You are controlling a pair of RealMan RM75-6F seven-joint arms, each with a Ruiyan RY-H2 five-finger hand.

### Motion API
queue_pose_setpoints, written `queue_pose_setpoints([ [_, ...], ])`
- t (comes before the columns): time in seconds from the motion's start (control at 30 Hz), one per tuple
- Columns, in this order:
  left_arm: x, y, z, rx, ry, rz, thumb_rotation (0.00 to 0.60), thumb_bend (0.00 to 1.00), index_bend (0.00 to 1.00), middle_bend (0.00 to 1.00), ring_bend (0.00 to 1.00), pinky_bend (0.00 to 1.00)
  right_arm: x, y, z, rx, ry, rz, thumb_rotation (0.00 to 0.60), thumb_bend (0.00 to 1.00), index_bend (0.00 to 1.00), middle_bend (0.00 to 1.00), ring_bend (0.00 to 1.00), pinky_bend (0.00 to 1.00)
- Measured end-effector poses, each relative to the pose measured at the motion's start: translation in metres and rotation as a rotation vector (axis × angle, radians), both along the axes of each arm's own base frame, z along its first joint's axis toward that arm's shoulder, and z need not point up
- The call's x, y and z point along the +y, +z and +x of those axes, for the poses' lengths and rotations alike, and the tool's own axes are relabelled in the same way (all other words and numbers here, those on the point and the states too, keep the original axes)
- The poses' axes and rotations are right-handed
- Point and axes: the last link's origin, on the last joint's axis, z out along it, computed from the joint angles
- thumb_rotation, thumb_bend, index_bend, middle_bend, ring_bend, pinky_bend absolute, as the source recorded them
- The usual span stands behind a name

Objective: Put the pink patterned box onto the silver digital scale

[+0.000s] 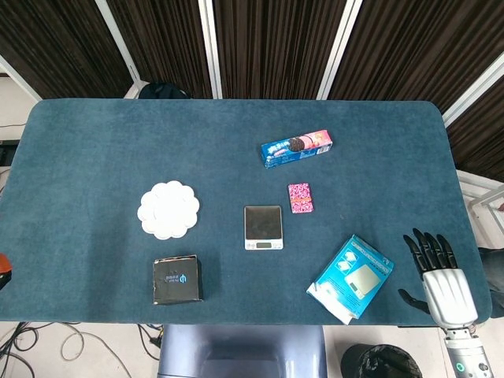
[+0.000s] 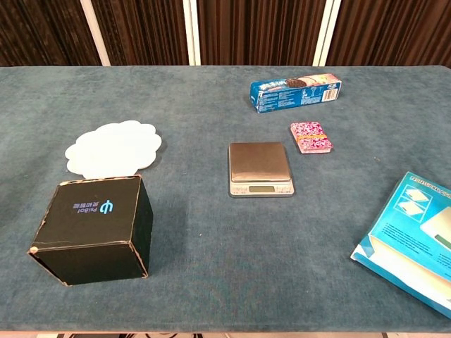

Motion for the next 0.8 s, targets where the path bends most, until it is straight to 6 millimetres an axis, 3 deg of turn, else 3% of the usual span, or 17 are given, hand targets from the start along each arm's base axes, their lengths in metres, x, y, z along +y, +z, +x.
queue_pose_setpoints([
  [0.13, 0.0, 0.0, 0.0, -0.004, 0.002, 0.0, 0.6, 0.66, 0.05, 0.0, 0.0, 0.0, -0.006, 0.001, 0.002, -0.04, 0.016, 0.037, 0.6, 0.19, 0.0, 0.0, 0.0, 0.0],
  [0.23, -0.001, 0.0, 0.001, -0.003, 0.0, -0.001, 0.6, 0.66, 0.05, 0.0, 0.0, 0.0, -0.022, 0.006, 0.009, -0.04, 0.05, 0.093, 0.6, 0.19, 0.0, 0.0, 0.0, 0.0],
  [0.43, -0.001, 0.0, 0.001, -0.008, 0.003, 0.002, 0.6, 0.66, 0.05, 0.0, 0.0, 0.0, -0.069, 0.004, 0.034, 0.026, 0.104, 0.234, 0.6, 0.19, 0.0, 0.0, 0.0, 0.0],
  [0.8, -0.001, 0.002, -0.001, -0.018, 0.007, 0.009, 0.6, 0.66, 0.05, 0.0, 0.0, 0.0, -0.168, -0.034, 0.106, 0.102, 0.106, 0.442, 0.6, 0.19, 0.0, 0.0, 0.0, 0.0],
])
